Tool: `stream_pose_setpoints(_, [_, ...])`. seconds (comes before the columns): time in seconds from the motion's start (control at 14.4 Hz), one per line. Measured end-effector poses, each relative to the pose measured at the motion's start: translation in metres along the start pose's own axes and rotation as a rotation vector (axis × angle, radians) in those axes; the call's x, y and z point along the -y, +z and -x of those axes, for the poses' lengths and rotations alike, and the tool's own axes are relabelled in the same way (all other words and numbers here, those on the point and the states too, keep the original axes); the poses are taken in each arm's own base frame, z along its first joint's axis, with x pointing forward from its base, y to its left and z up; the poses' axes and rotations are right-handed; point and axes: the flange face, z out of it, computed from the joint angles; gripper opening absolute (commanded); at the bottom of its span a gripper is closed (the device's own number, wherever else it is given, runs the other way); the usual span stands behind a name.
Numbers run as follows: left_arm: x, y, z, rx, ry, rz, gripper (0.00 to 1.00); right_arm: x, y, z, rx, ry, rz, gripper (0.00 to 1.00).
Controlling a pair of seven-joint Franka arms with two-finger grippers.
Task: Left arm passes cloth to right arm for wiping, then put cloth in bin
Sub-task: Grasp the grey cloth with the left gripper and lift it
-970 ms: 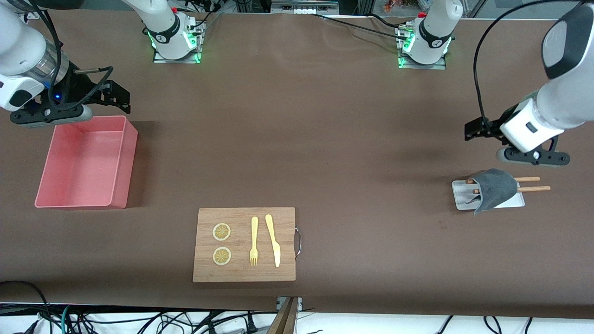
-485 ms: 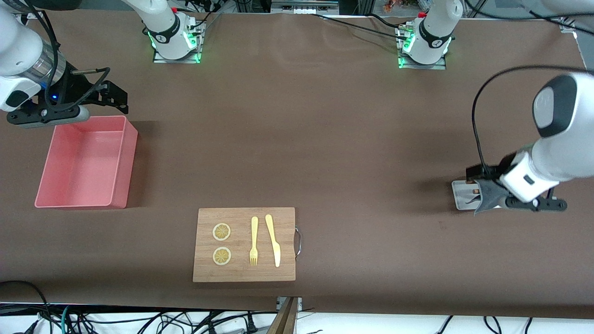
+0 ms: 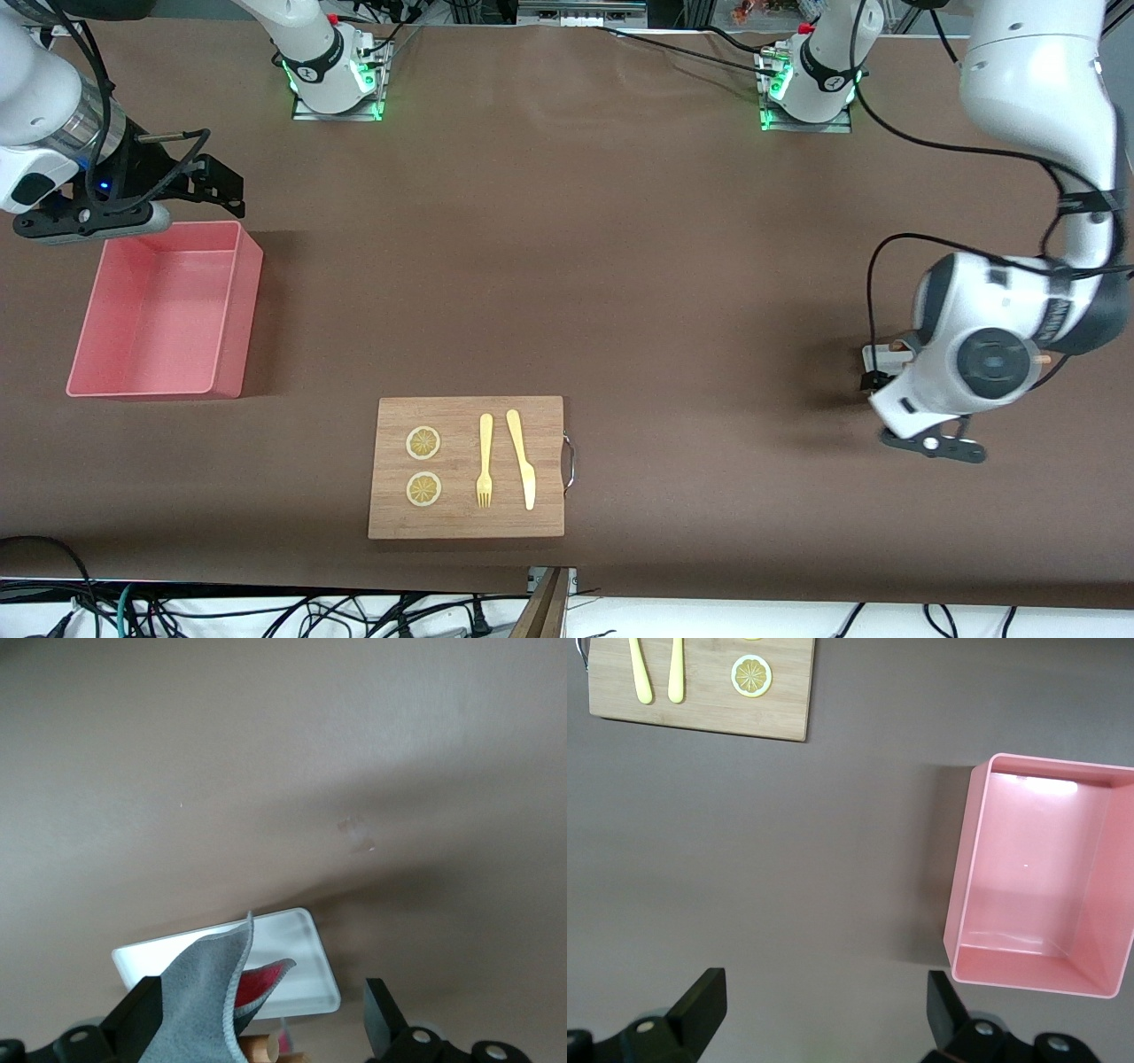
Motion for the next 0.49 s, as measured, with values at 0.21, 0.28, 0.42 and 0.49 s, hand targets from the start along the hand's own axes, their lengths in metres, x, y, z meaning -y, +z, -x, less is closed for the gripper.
stream_pose_setpoints(0.21, [-0.027, 0.025, -0.004, 0.053, 0.062, -0.046, 1.00, 0.000, 0.000, 0.000, 0.000, -0.001, 0.000, 1.00])
stream_pose_setpoints(0.28, [-0.029, 0.036, -0.005, 0.069, 0.066, -0.046, 1.00, 0.000, 0.000, 0.000, 0.000, 0.000, 0.000, 1.00])
stream_pose_setpoints(0.42, [-0.027, 0.053, -0.005, 0.094, 0.077, -0.044, 1.00, 0.000, 0.000, 0.000, 0.000, -0.001, 0.000, 1.00])
stream_pose_setpoints(0.49, [-0.025, 0.059, -0.005, 0.102, 0.092, -0.042, 1.00, 0.000, 0.000, 0.000, 0.000, -0.001, 0.000, 1.00])
